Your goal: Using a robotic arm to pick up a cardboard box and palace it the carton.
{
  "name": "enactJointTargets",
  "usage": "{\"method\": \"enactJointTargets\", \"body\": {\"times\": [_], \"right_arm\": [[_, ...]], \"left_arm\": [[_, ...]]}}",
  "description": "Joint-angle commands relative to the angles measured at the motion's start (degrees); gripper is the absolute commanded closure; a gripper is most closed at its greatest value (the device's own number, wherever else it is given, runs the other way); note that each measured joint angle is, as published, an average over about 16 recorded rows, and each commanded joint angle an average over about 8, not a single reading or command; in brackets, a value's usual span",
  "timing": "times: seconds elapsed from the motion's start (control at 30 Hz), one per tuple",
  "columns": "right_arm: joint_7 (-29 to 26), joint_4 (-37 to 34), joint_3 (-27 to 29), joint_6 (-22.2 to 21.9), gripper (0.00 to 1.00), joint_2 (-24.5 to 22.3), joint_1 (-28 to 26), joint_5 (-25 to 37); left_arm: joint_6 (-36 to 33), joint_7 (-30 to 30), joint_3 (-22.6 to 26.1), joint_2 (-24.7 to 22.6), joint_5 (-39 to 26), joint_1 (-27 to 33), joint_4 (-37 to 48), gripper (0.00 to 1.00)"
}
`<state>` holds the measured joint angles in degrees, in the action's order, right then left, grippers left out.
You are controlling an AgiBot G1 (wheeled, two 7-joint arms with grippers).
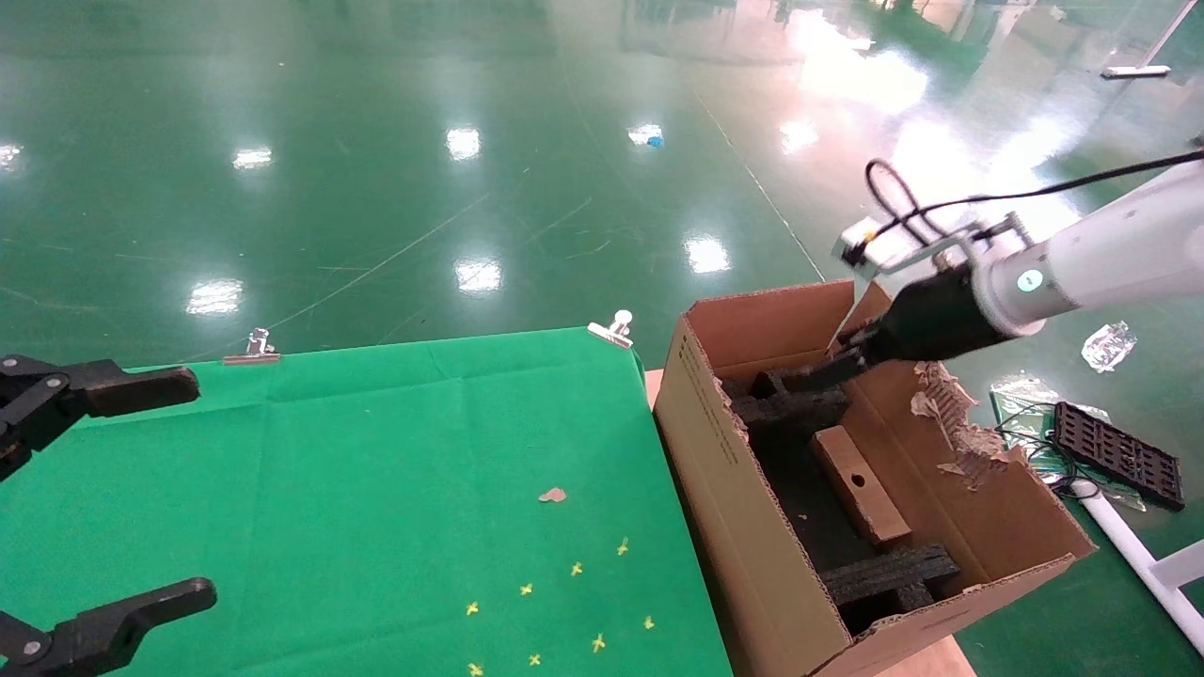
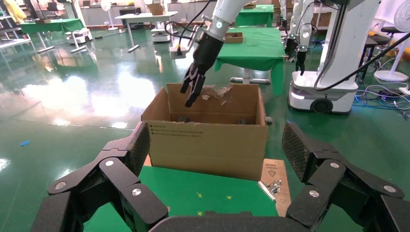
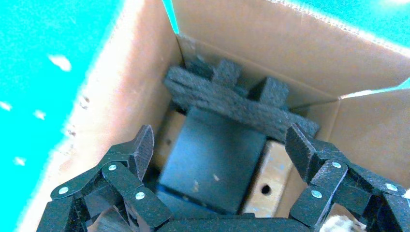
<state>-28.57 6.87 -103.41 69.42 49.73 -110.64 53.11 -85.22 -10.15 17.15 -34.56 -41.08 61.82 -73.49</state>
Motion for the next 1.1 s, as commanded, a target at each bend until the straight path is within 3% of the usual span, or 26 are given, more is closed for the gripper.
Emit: {"method": "enactJointTargets", "body": {"times": [0.03, 0.3, 1.1], "right_arm": [[2.8, 0.8, 1.0, 1.6, 0.00, -1.2, -1.4, -1.5], [4.7, 5.0, 6.7, 3.3, 0.00, -2.7, 1.0, -2.8], [10.4, 31.7, 41.6, 8.9, 0.00, -7.9, 21.8, -6.5]], "left_arm": [[0.0, 0.0, 0.0, 0.0, 0.0, 0.0, 0.0, 0.00], [0.0, 0.0, 0.0, 0.0, 0.0, 0.0, 0.0, 0.00], [0.0, 0.1, 0.1, 0.0, 0.1, 0.0, 0.1, 0.00]]}}
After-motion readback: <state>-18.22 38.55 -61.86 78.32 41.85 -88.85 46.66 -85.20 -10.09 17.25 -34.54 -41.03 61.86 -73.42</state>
